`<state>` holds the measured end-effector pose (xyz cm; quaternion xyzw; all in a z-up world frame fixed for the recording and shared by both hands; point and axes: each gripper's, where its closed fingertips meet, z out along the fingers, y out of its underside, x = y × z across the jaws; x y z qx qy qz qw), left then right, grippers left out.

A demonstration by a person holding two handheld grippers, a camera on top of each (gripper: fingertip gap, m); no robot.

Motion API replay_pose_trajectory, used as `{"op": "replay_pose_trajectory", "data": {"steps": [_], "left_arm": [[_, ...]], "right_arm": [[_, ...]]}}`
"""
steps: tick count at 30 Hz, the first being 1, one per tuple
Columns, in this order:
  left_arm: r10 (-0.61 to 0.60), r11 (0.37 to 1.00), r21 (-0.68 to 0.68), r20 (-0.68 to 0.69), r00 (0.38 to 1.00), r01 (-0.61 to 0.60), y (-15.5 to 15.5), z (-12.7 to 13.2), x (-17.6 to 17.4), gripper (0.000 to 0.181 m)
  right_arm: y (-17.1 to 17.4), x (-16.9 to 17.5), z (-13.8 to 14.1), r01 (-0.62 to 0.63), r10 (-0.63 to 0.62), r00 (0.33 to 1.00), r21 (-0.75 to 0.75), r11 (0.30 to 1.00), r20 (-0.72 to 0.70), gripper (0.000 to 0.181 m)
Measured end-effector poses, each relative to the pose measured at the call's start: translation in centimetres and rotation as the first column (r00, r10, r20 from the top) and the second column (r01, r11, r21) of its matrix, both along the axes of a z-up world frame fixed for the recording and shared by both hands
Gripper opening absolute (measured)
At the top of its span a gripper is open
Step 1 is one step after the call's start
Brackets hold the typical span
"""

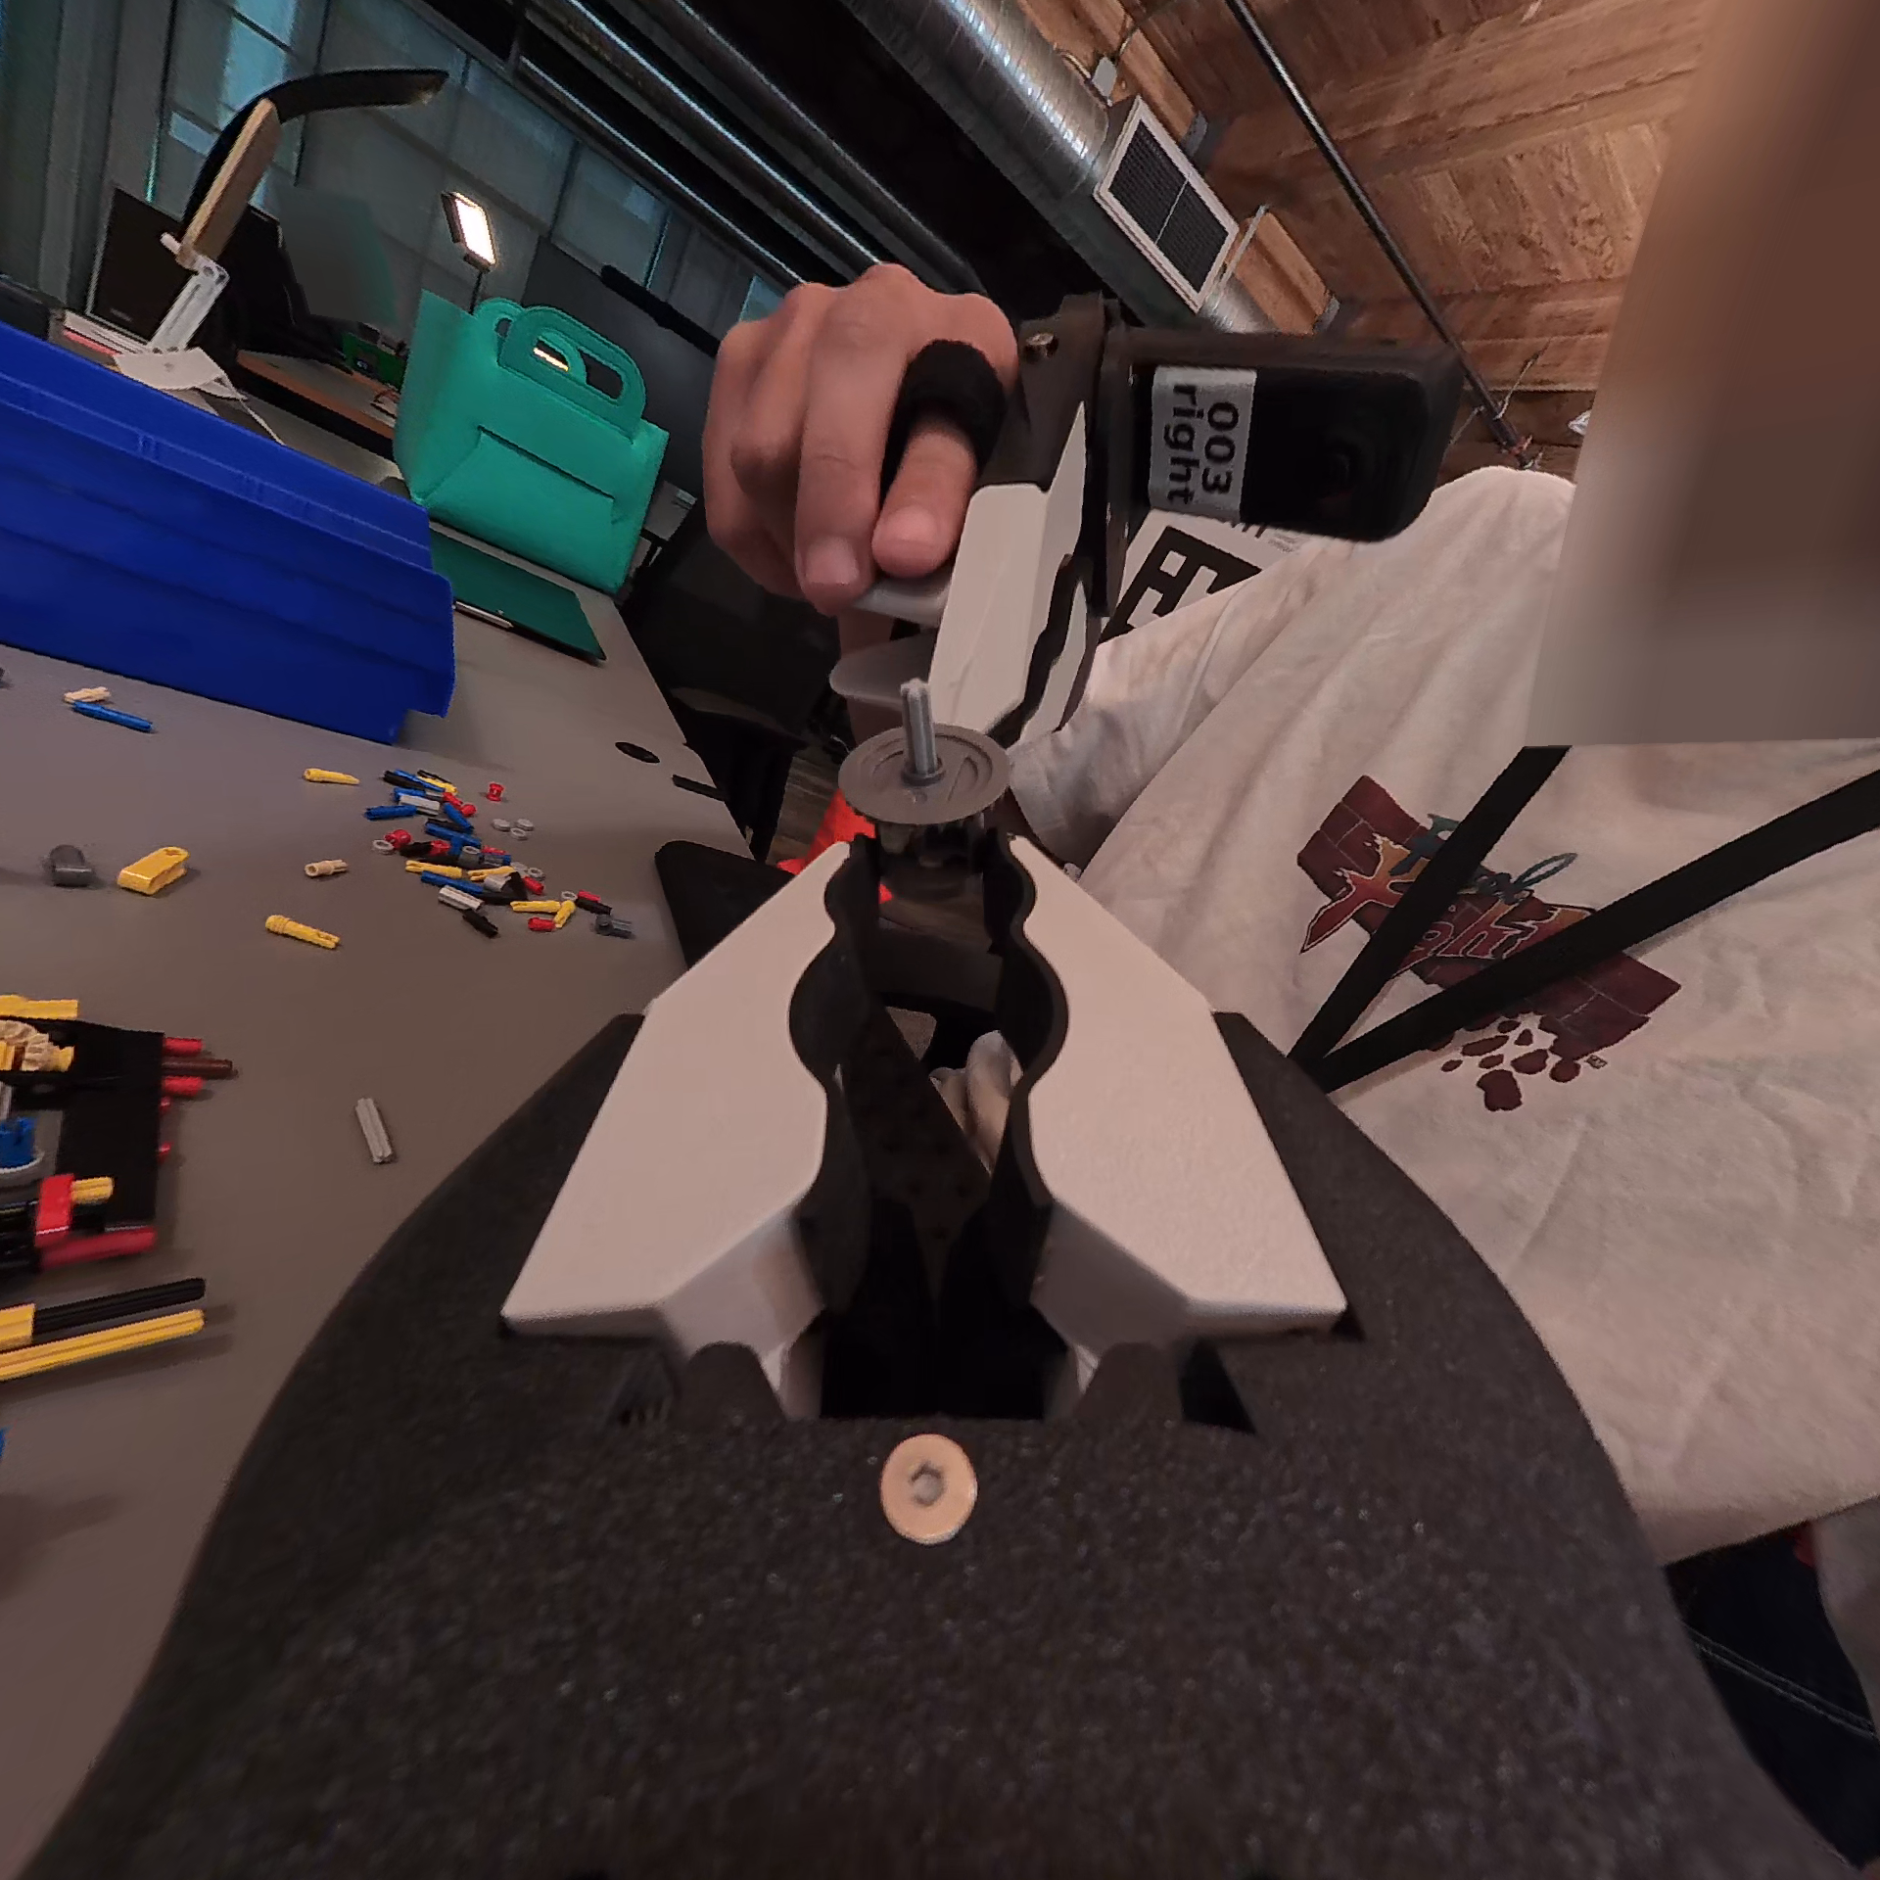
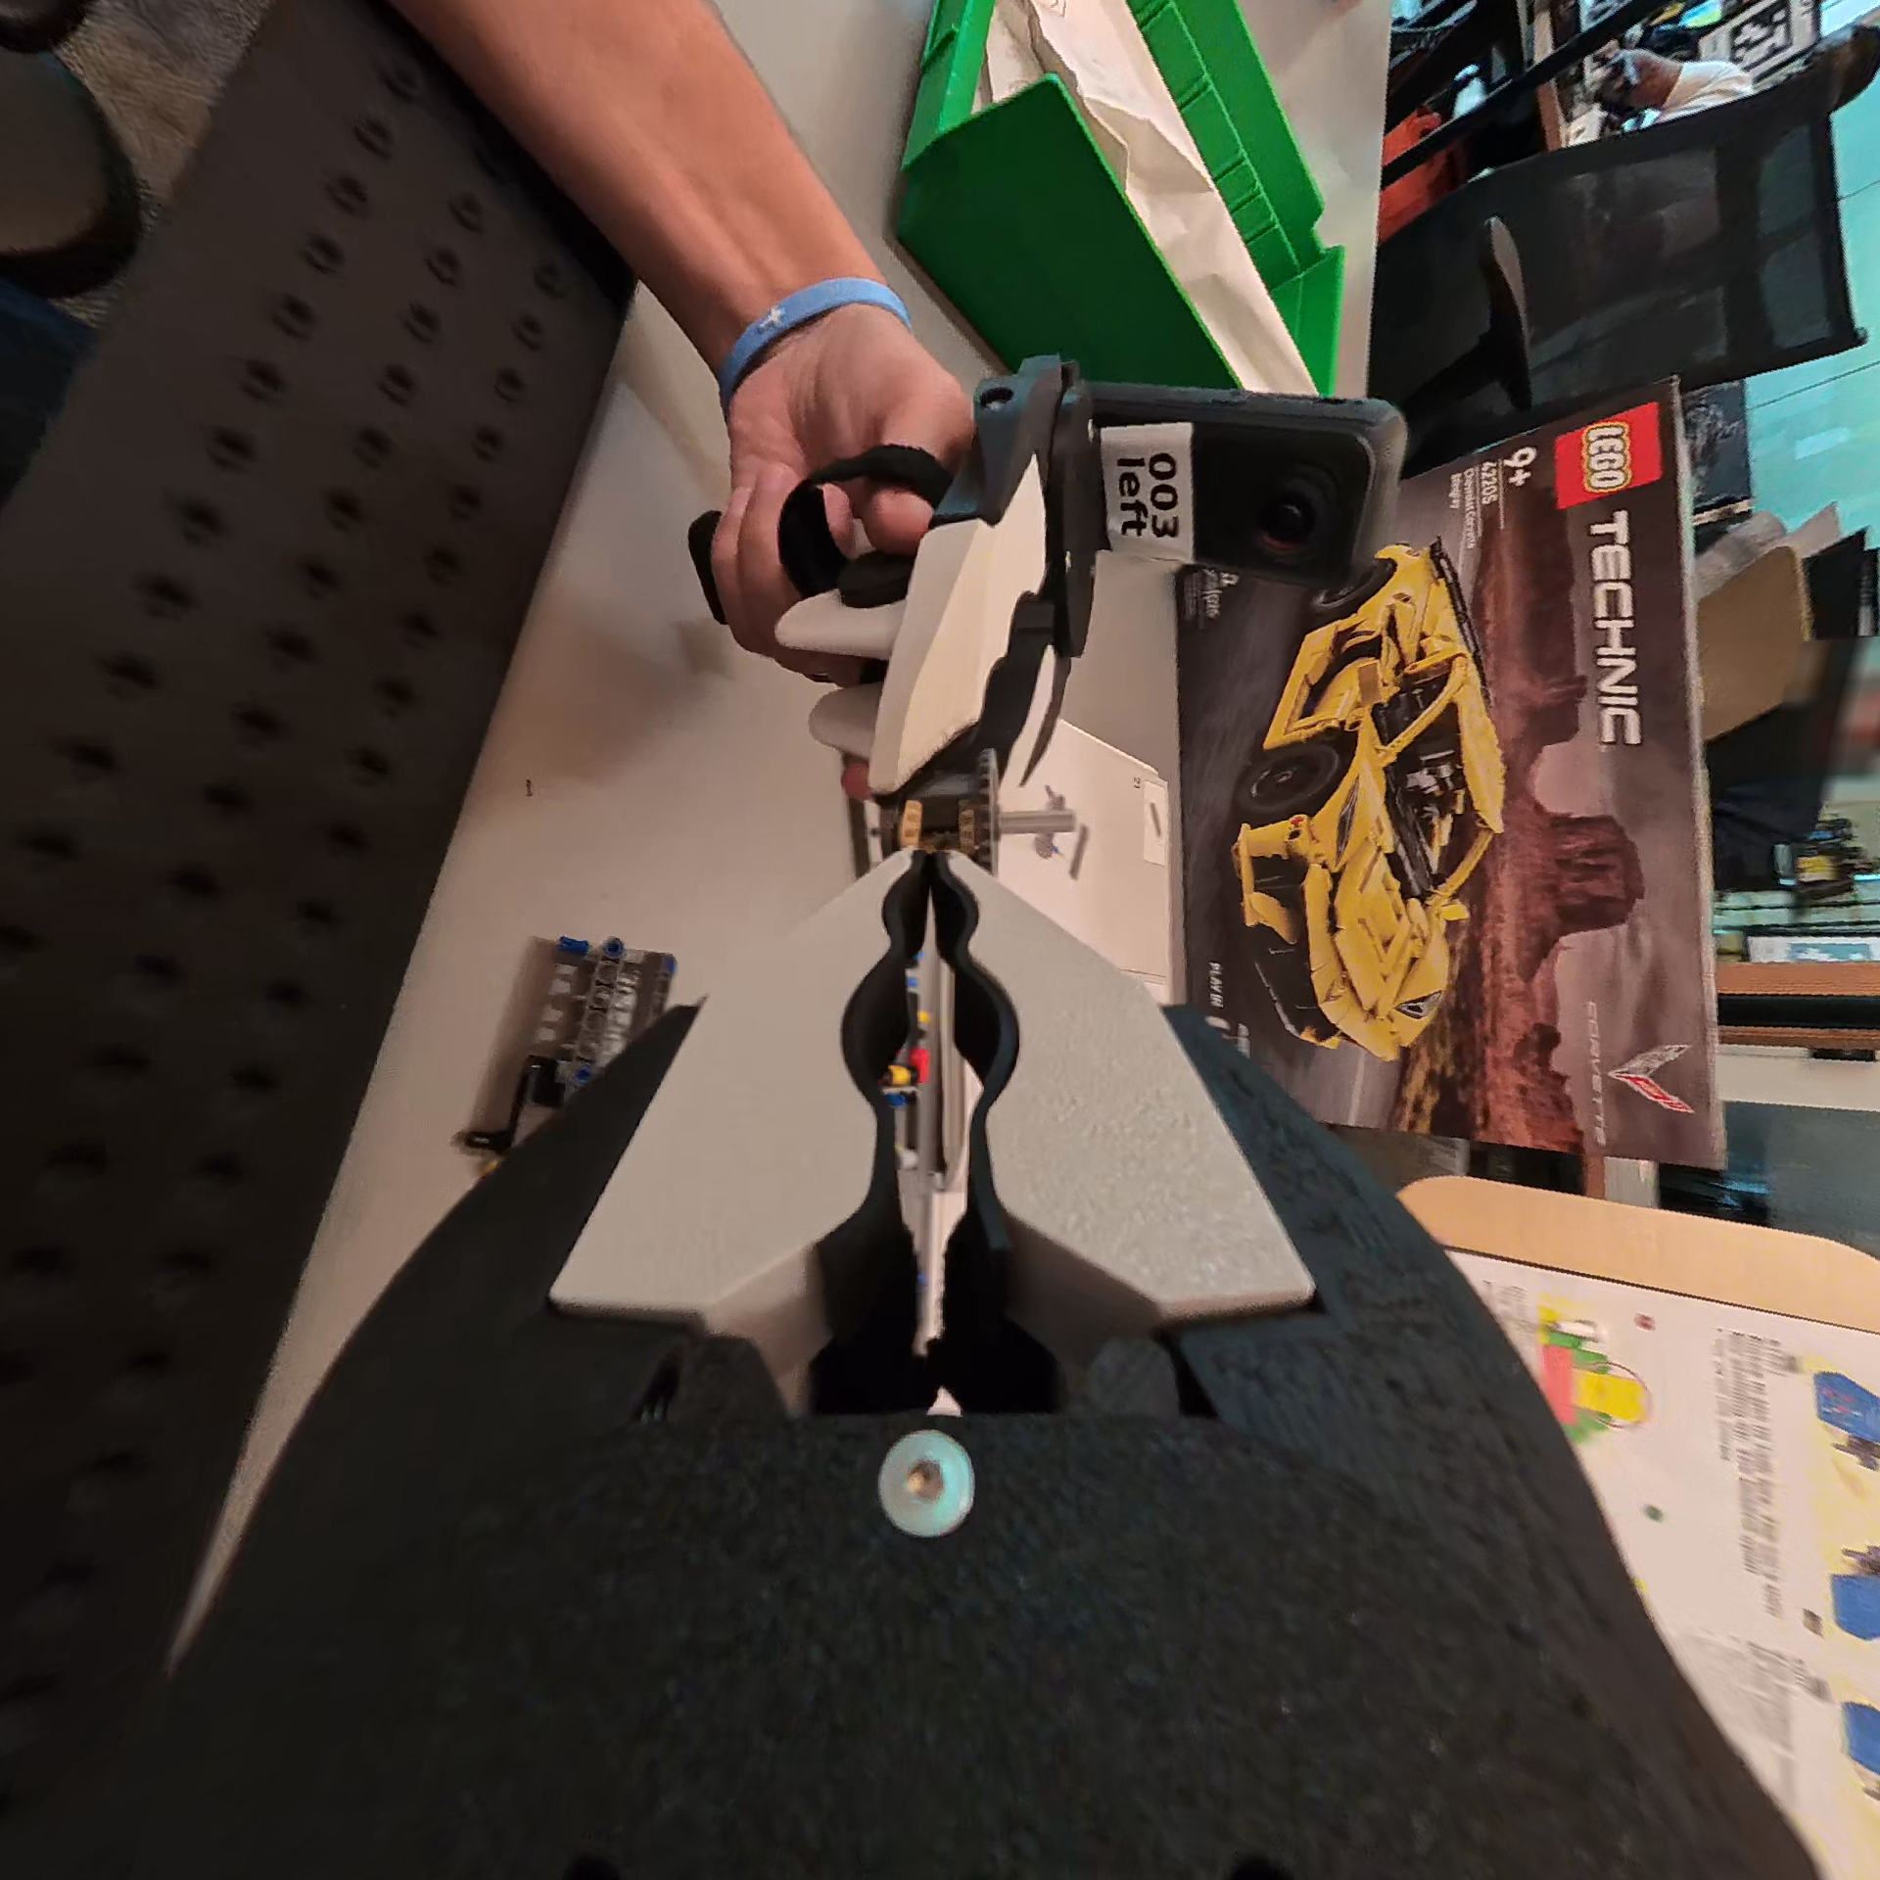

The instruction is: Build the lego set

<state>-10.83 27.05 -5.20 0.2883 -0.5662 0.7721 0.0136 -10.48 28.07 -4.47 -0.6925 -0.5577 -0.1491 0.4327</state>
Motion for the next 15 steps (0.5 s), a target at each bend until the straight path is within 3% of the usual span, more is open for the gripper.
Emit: {"op": "replay_pose_trajectory", "data": {"steps": [7, 15], "left_arm": [[-0.001, 1.0, 0.006, 0.007, 1.0, 0.001, -0.1, 0.0, -0.1, 0.018], [-0.008, 1.0, -0.013, -0.005, 1.0, 0.008, -0.1, 0.1, 0.0, 0.018]], "right_arm": [[-0.6, -1.3, 0.5, -0.038, 0.003, 0.963, -0.125, 0.992, -0.268, 0.013], [0.2, -1.2, -0.6, -0.029, 0.025, 0.992, -0.024, 0.999, -0.127, 0.009]]}}
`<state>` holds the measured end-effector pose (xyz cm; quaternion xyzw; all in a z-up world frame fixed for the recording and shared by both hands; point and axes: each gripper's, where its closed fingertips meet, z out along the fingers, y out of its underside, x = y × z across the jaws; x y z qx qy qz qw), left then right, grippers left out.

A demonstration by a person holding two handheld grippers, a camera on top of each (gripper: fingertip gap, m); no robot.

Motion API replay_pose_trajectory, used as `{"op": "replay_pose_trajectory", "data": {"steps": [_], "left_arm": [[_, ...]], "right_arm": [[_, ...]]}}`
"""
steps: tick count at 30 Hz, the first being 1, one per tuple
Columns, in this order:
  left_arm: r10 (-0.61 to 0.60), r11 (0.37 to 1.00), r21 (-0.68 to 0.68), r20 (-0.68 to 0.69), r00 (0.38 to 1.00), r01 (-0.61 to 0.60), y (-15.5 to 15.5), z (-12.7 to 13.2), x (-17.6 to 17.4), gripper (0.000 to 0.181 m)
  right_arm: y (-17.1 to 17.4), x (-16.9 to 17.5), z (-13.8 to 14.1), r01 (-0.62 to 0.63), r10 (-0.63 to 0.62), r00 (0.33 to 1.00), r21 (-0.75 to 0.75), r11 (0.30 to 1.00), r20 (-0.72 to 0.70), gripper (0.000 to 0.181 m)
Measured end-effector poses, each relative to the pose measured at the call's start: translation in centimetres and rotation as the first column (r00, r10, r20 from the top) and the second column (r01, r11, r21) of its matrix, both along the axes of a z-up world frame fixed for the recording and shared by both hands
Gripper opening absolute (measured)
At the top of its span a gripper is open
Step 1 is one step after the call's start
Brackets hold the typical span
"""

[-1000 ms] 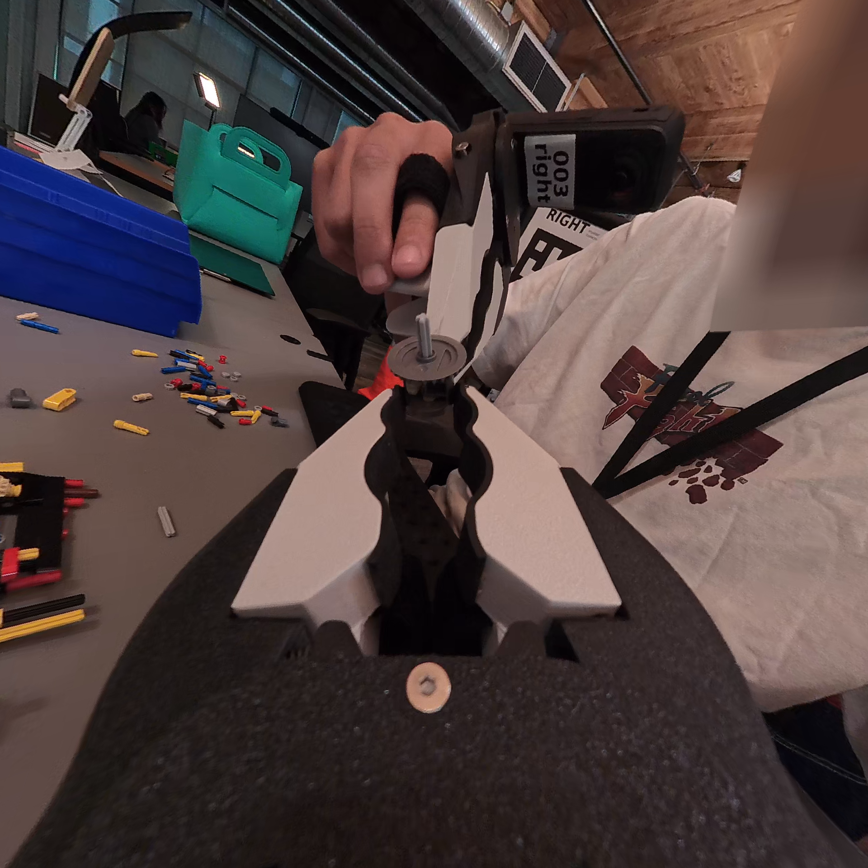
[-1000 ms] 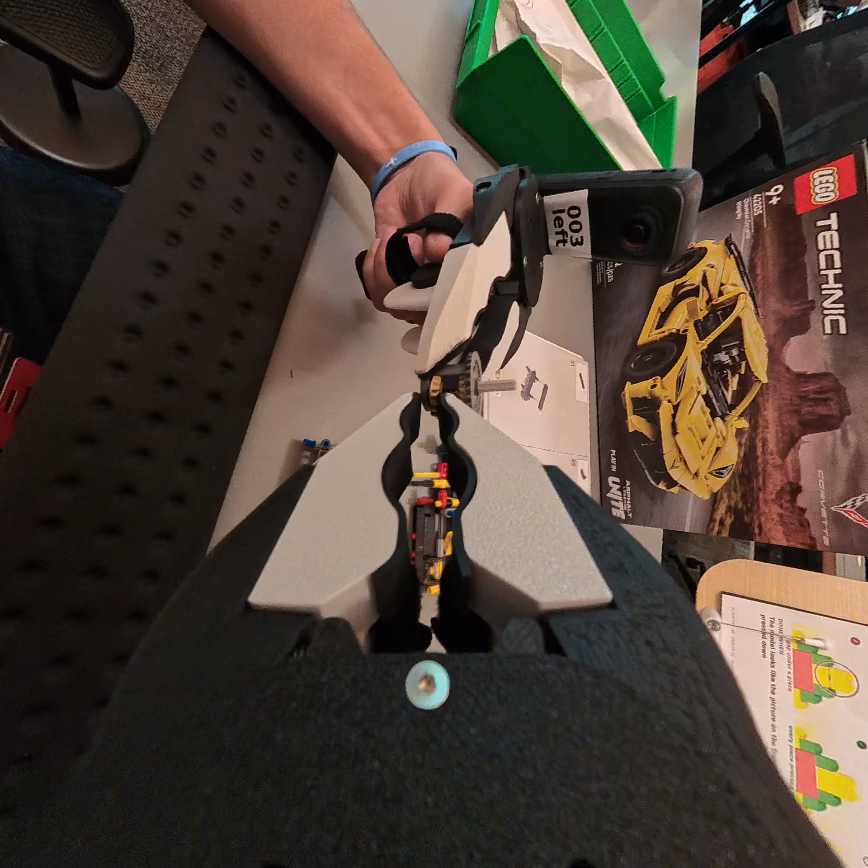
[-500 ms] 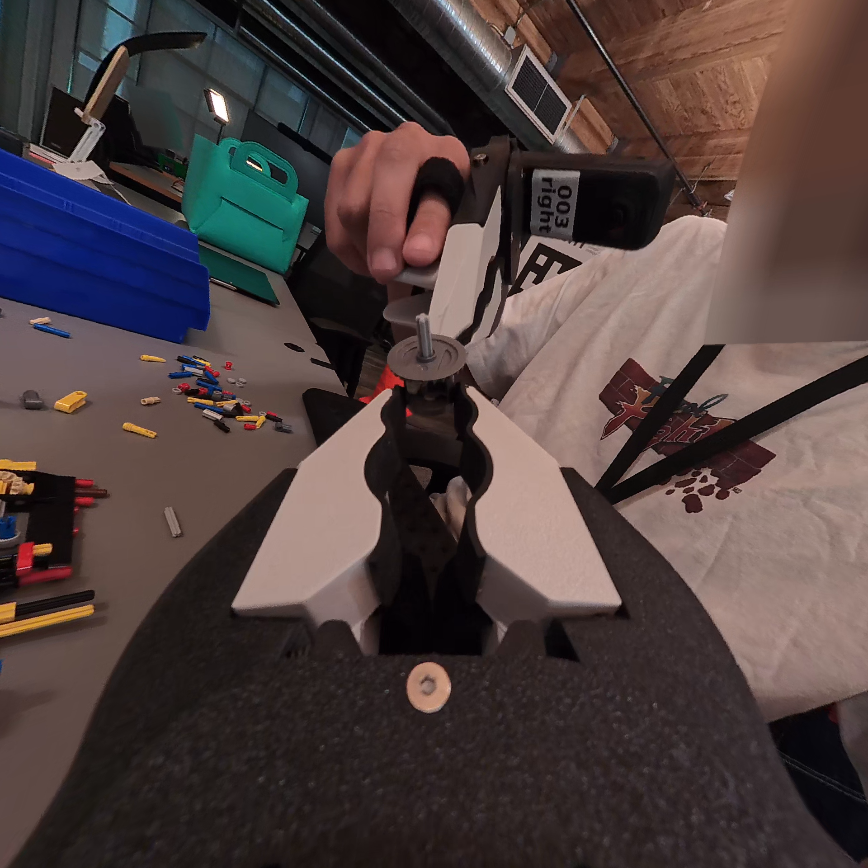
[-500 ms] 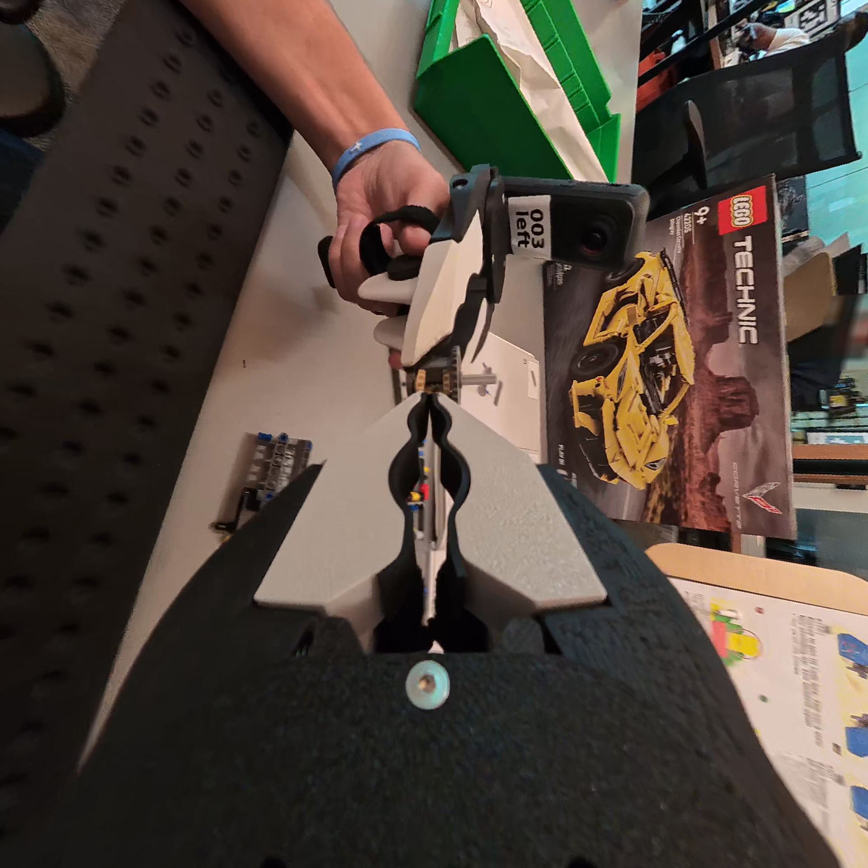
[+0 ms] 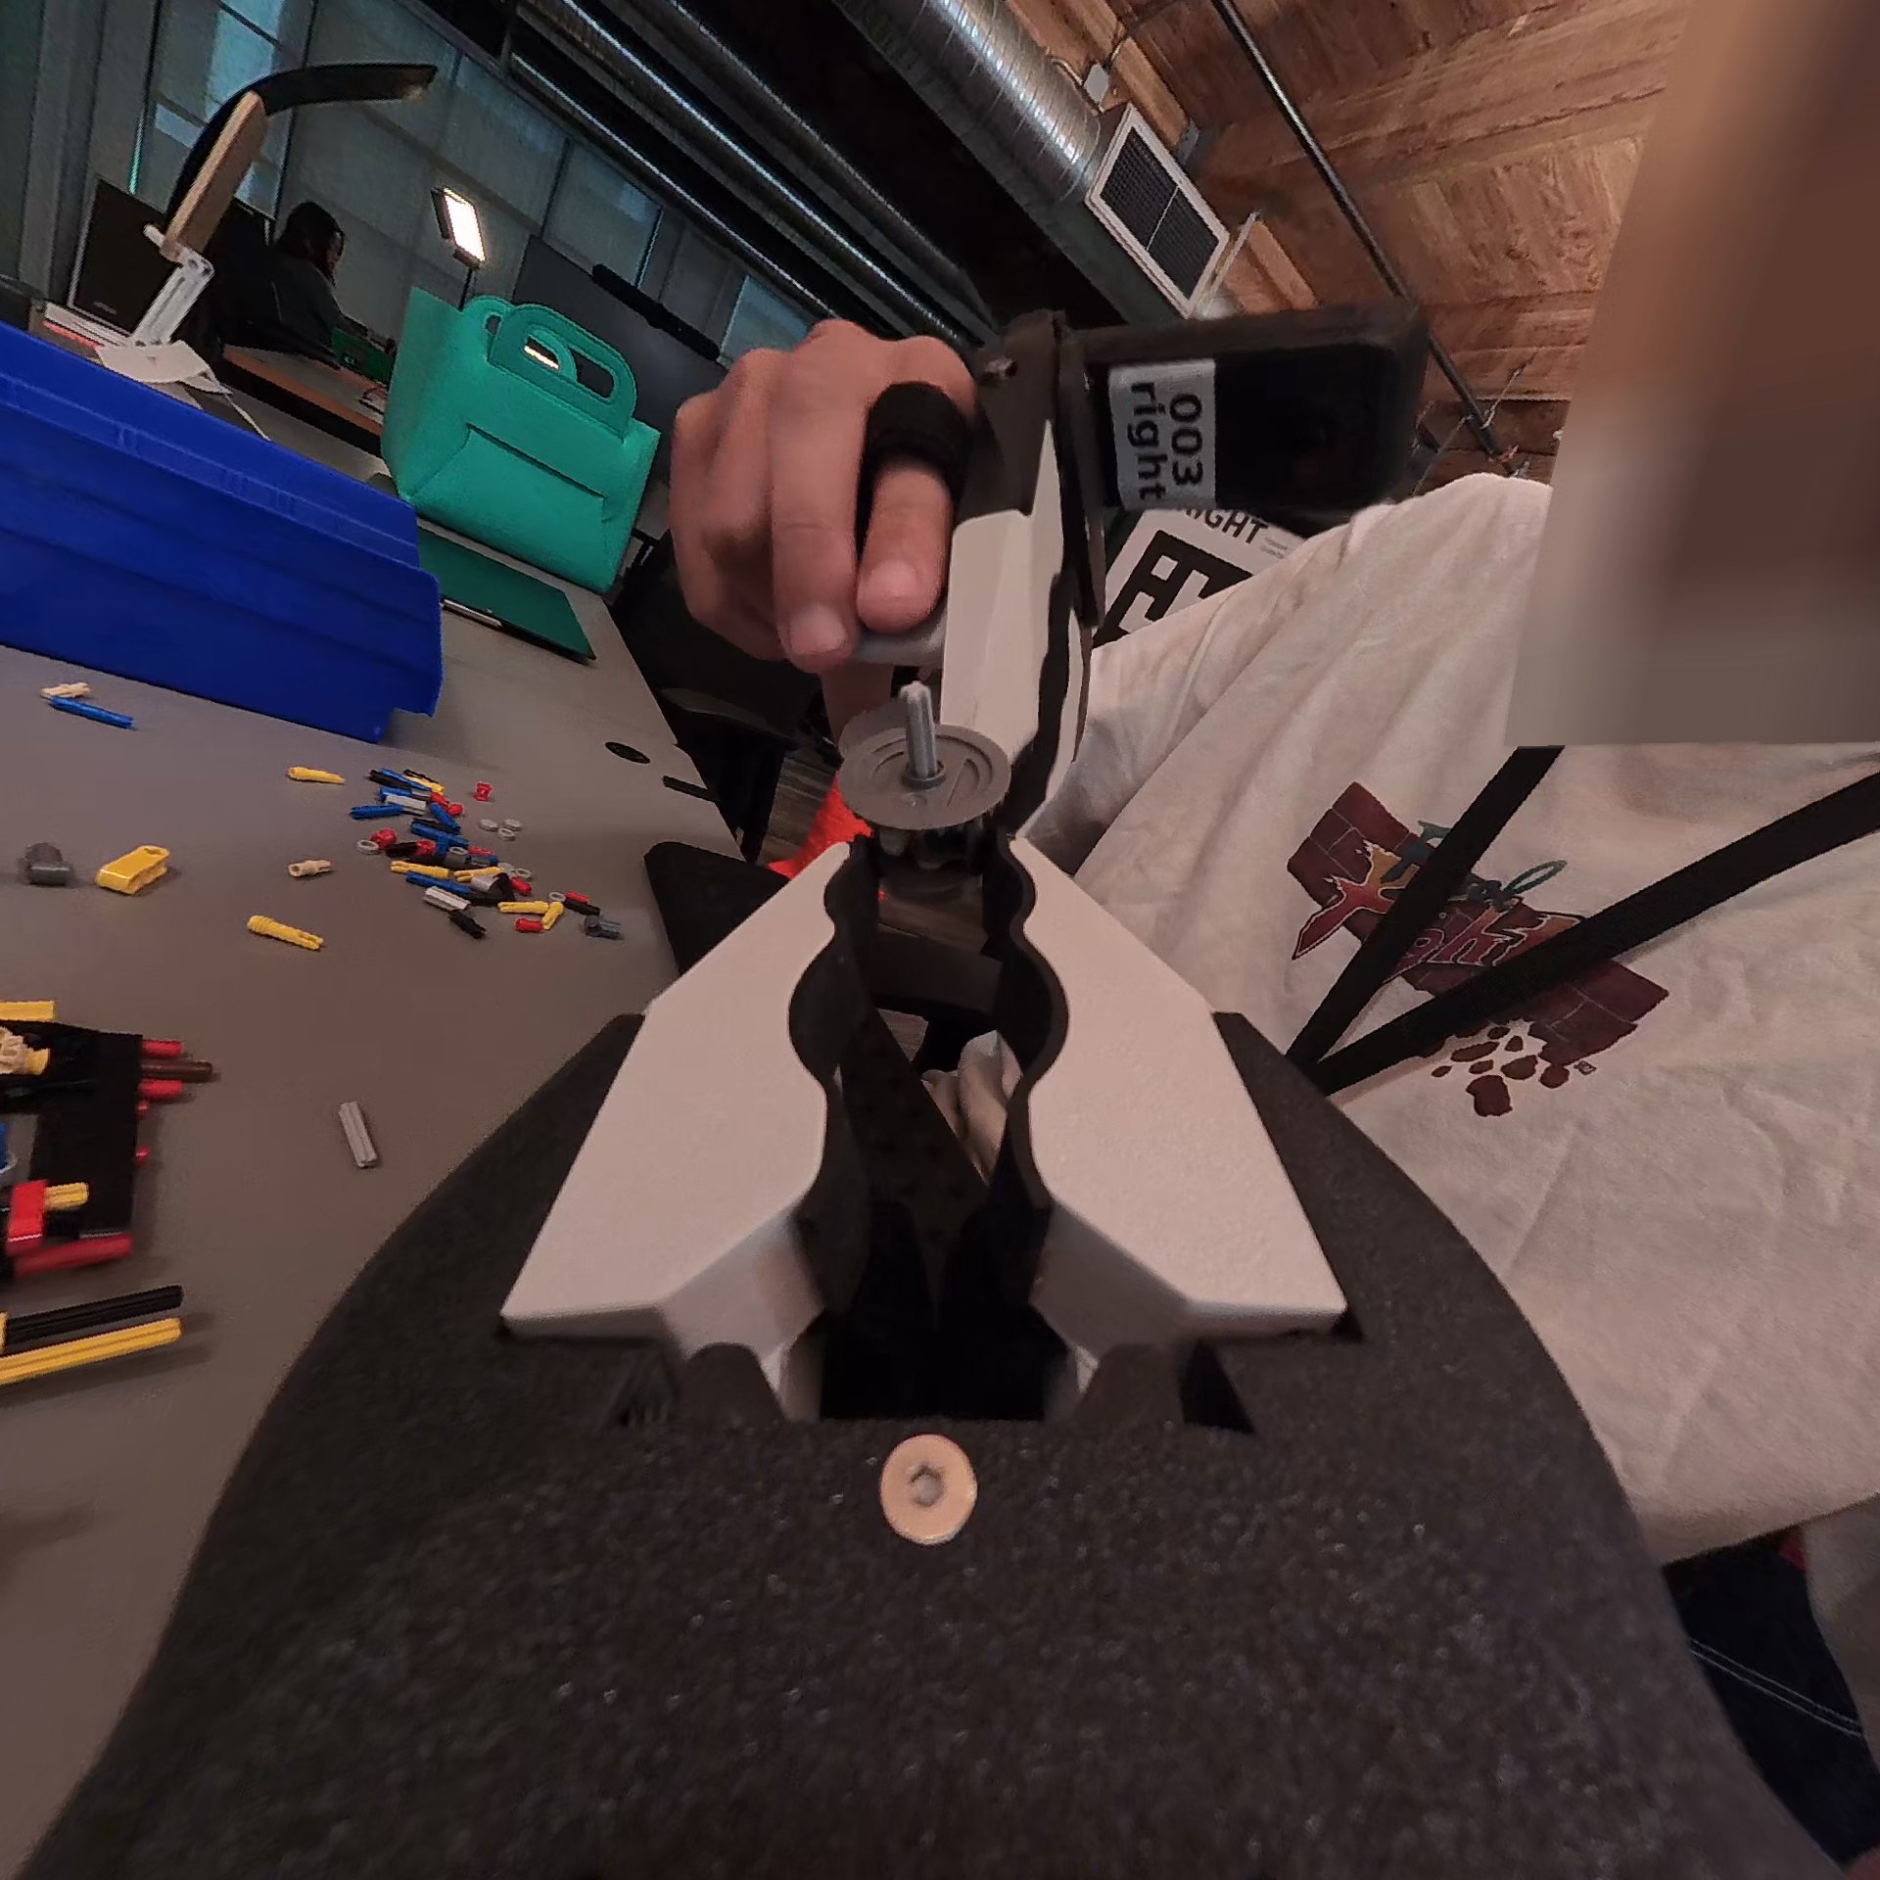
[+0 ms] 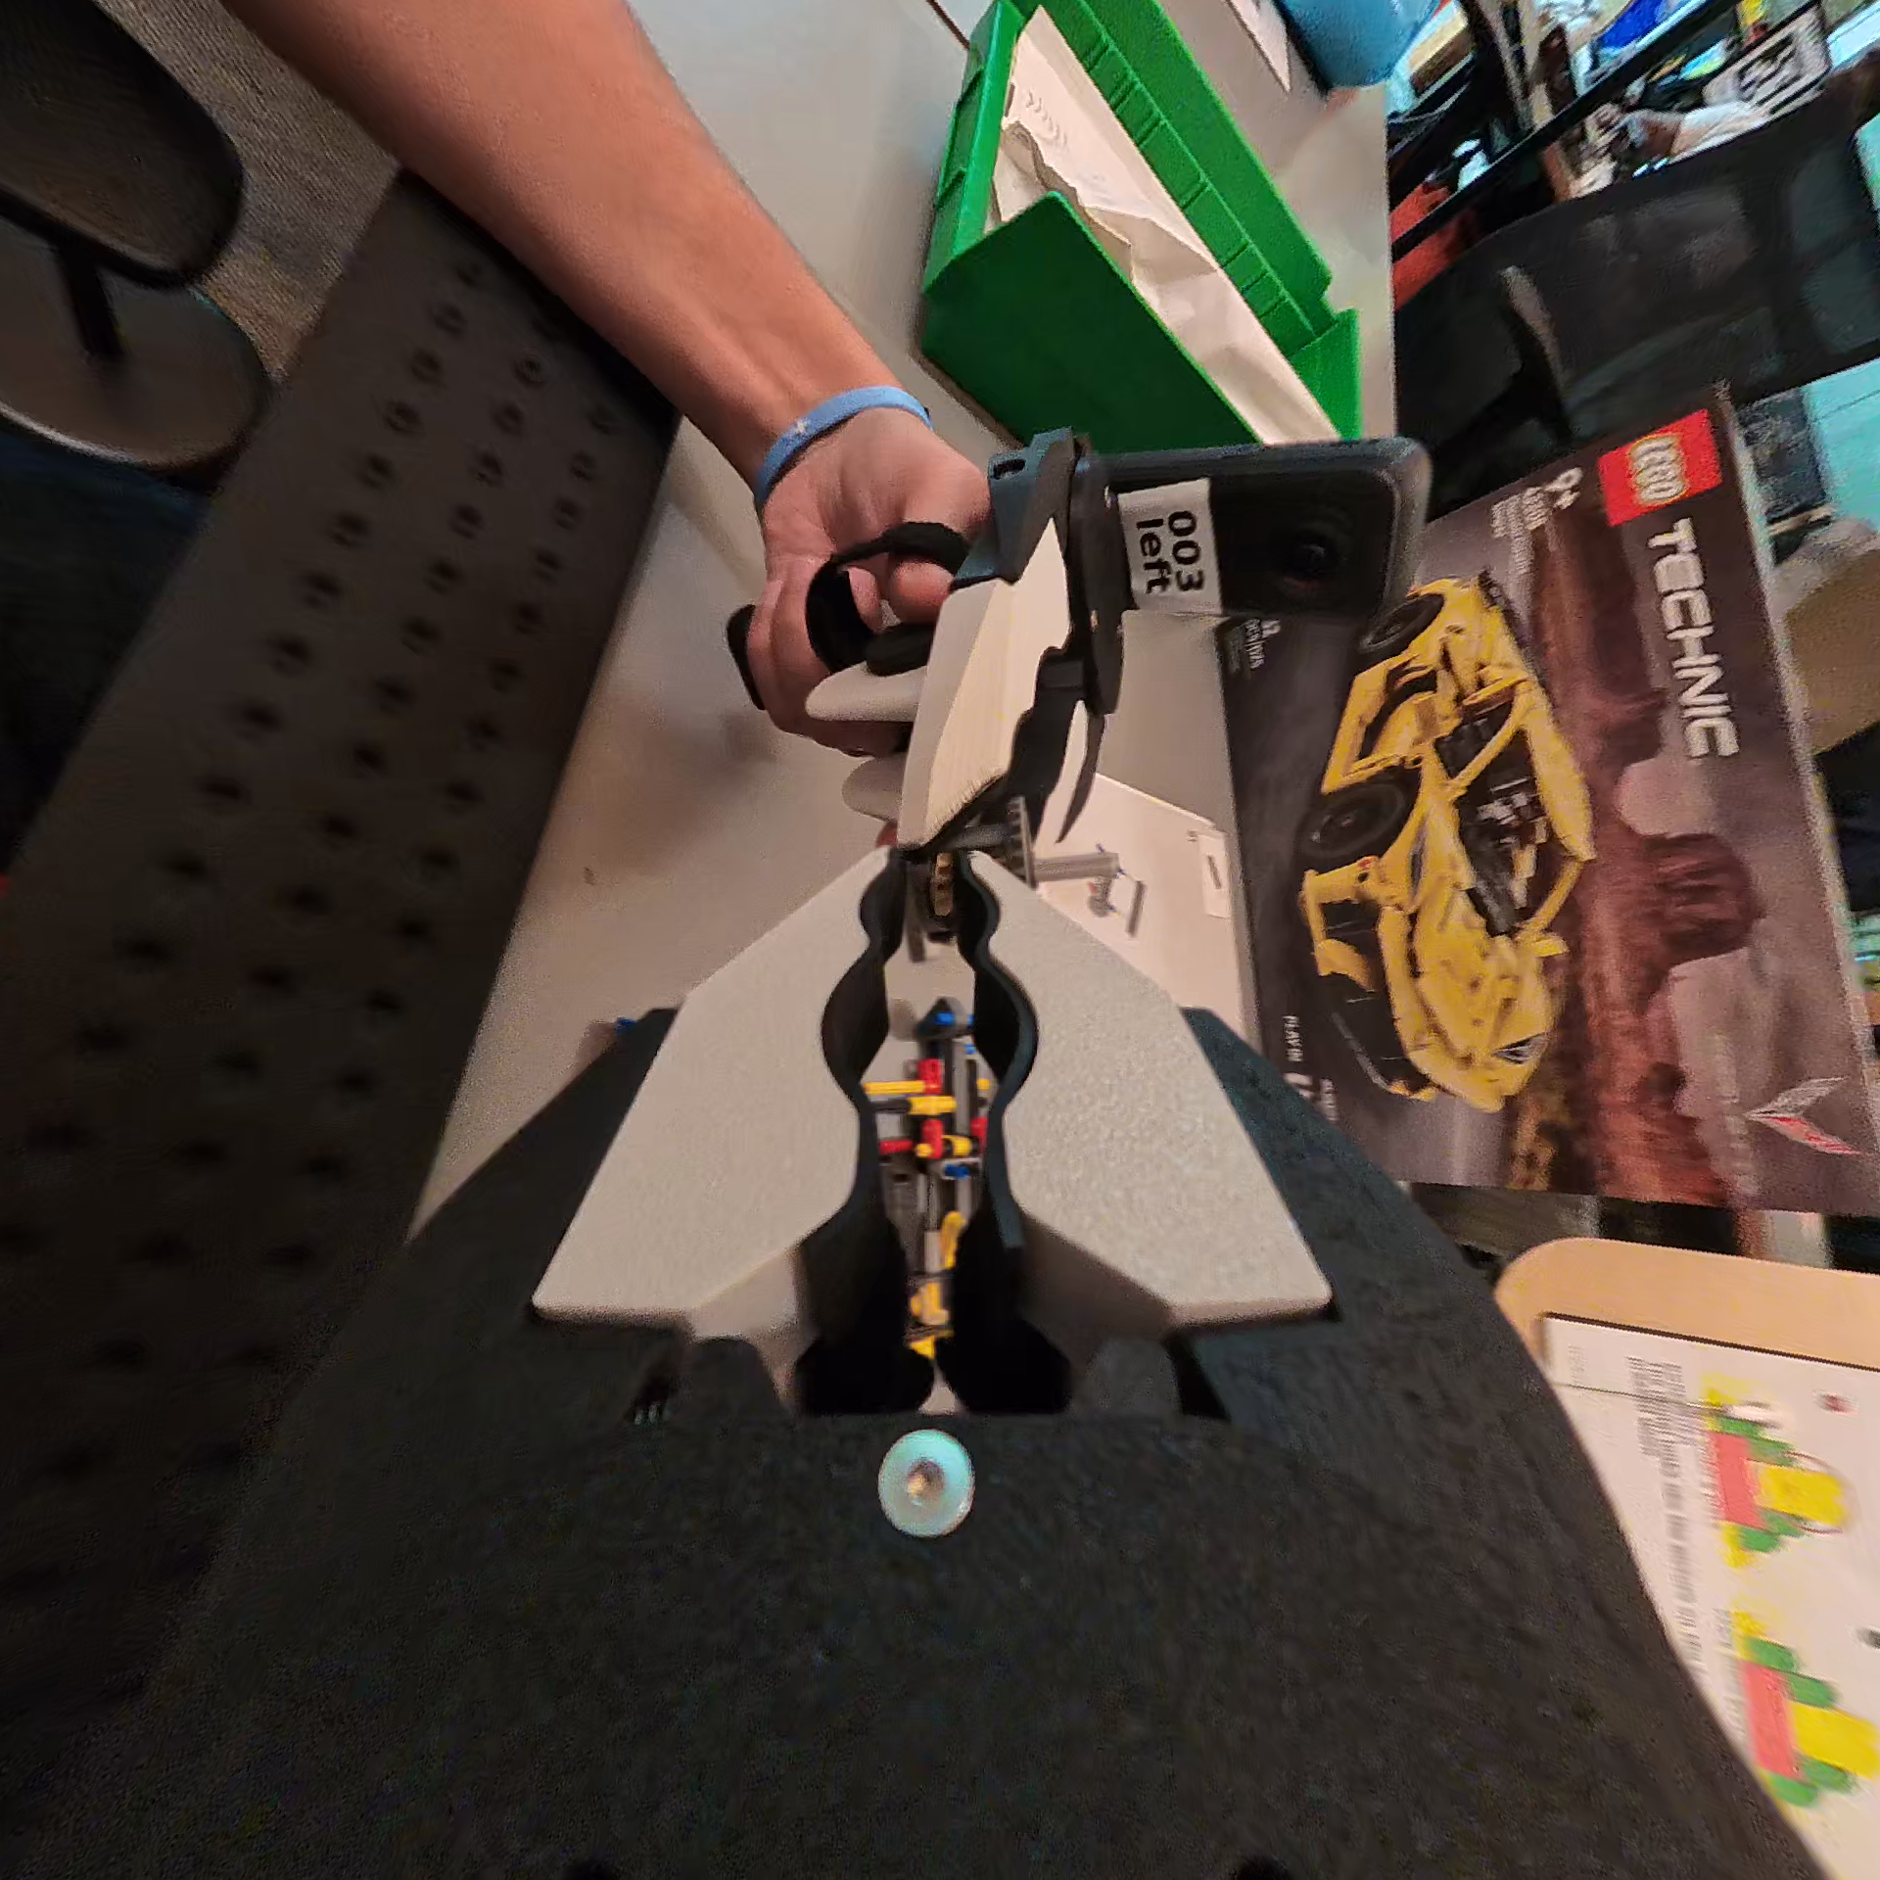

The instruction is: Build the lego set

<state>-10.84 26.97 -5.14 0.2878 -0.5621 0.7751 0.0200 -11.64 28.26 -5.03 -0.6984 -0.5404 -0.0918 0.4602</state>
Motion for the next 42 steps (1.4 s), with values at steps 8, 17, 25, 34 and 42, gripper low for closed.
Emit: {"op": "replay_pose_trajectory", "data": {"steps": [8, 17, 25, 34, 42], "left_arm": [[0.004, 1.0, 0.009, 0.005, 1.0, -0.004, 0.2, 0.0, 0.0, 0.018], [-0.013, 0.997, -0.074, -0.021, 1.0, 0.012, 0.5, 0.6, 0.0, 0.018], [0.032, 0.997, -0.071, -0.01, 0.999, -0.032, 1.0, 0.8, 0.5, 0.019], [0.181, 0.981, 0.037, 0.169, 0.969, -0.19, 1.1, 1.7, 0.4, 0.019], [0.209, 0.97, 0.079, 0.231, 0.95, -0.232, 0.3, 1.3, 0.6, 0.019]], "right_arm": [[-0.2, 0.3, 0.2, -0.008, 0.006, 0.998, 0.037, 0.999, 0.069, 0.007], [0.6, 0.5, 0.6, -0.001, -0.043, 0.971, 0.186, 0.983, 0.234, 0.007], [1.1, 1.0, 0.9, 0.008, -0.104, 0.934, 0.272, 0.962, 0.342, 0.008], [0.3, 2.4, 2.7, 0.215, -0.317, 0.7, -0.234, 0.948, -0.64, 0.027], [0.0, 1.0, 1.5, 0.058, -0.348, 0.335, -0.35, 0.935, -0.876, 0.02]]}}
